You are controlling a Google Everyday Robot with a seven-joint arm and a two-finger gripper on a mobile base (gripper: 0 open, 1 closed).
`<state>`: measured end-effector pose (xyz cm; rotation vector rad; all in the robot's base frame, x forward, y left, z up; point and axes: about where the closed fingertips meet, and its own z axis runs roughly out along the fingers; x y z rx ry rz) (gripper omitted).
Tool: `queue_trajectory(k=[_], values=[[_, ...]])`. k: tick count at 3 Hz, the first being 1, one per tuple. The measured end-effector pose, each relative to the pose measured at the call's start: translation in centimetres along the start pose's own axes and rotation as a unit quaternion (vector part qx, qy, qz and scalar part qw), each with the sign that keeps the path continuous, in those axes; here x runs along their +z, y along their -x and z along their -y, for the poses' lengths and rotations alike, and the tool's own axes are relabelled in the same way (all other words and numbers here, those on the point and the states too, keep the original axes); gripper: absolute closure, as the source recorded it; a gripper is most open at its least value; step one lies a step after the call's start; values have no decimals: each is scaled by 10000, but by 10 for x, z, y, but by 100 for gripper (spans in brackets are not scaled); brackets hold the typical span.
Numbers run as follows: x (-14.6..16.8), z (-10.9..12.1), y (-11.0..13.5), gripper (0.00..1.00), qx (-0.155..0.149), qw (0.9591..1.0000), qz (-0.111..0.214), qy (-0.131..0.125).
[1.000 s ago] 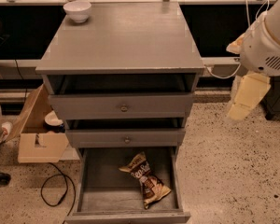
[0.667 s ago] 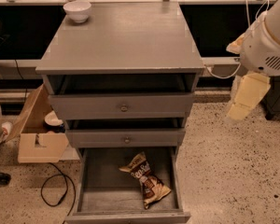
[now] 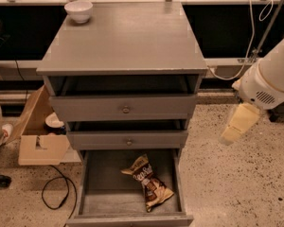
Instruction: Pick brown chip bag from bottom drawer and place on counter
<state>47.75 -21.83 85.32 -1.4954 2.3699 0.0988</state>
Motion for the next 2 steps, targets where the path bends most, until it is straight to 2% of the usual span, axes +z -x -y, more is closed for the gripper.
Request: queue_trajectory(k=[1,2], values=[[40,7,-18,0,452,9989,90,128],[92,10,-24,0,917,9955,217,97]])
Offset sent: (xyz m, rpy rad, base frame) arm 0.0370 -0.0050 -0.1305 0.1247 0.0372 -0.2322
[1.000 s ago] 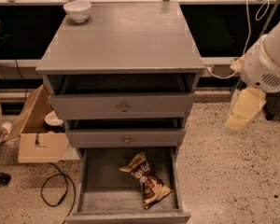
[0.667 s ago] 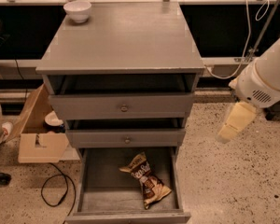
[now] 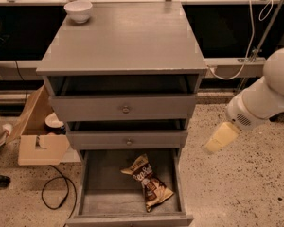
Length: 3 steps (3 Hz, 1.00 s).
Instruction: Pick brown chip bag from bottom drawer and place on counter
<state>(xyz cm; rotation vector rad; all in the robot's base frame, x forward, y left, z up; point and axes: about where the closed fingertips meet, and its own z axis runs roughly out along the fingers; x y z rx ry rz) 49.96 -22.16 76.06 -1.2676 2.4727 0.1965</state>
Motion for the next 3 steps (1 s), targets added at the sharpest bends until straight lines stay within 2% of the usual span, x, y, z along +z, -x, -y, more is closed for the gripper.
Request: queue_trajectory(k=[1,2,3], values=[[37,3,7,0,373,9988,260,-207],[37,3,7,0,373,9987,261,-207],[50,4,6,0,445,9981,390,-195]])
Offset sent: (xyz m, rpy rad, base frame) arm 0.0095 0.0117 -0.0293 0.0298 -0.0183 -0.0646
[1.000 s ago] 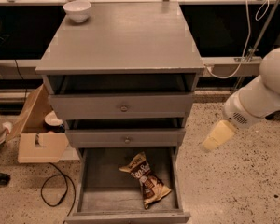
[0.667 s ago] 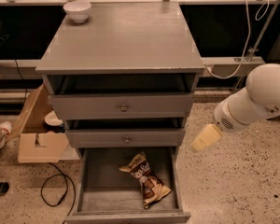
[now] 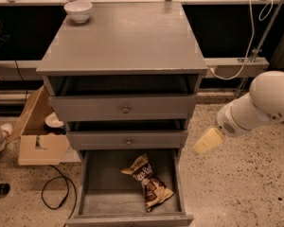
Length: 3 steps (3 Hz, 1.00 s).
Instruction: Pick brown chip bag from bottom drawer and place on counter
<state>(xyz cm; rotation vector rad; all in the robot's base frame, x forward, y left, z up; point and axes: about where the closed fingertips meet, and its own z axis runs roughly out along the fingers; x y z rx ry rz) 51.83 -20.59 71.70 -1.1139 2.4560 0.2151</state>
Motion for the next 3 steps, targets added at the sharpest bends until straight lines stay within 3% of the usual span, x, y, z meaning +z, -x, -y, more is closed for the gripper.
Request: queue_trajectory(k=[2,3], values=[[90,-2,-5,0,180,9979,539,310],[133,-14,3,0,20,9967,686,426]])
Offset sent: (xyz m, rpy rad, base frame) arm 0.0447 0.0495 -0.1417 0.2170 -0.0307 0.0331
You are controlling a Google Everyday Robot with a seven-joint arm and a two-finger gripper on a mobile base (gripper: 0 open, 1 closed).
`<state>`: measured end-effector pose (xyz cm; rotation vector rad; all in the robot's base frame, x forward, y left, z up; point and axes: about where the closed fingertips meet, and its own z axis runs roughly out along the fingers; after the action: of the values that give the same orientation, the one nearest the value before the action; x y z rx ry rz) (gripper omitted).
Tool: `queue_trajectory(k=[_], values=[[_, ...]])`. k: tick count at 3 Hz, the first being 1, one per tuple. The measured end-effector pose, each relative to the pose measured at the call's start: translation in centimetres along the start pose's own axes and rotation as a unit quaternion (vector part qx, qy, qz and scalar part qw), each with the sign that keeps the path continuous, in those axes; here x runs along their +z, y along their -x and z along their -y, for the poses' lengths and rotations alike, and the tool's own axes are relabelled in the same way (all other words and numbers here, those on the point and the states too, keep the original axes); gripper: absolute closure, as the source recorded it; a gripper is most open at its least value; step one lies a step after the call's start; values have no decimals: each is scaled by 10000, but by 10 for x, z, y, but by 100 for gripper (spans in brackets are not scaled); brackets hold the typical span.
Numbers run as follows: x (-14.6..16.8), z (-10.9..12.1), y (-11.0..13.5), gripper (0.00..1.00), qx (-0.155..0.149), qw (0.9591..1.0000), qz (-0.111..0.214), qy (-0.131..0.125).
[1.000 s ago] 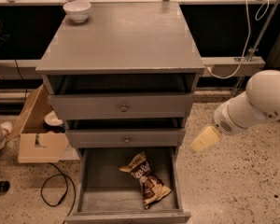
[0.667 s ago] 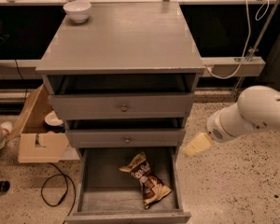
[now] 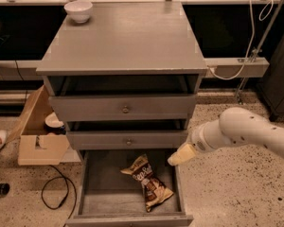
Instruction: Pick brown chip bag from bottom drawer and place on counter
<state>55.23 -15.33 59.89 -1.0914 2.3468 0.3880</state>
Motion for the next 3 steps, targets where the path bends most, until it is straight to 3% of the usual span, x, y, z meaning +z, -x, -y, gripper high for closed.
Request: queue_trajectory(k=[1,2,3], values=[[46,-14,-3,0,-73,9998,54,195],[46,-14,-3,0,-73,9998,54,195],[91,-5,-22,0,-11,10000,-5,-12]])
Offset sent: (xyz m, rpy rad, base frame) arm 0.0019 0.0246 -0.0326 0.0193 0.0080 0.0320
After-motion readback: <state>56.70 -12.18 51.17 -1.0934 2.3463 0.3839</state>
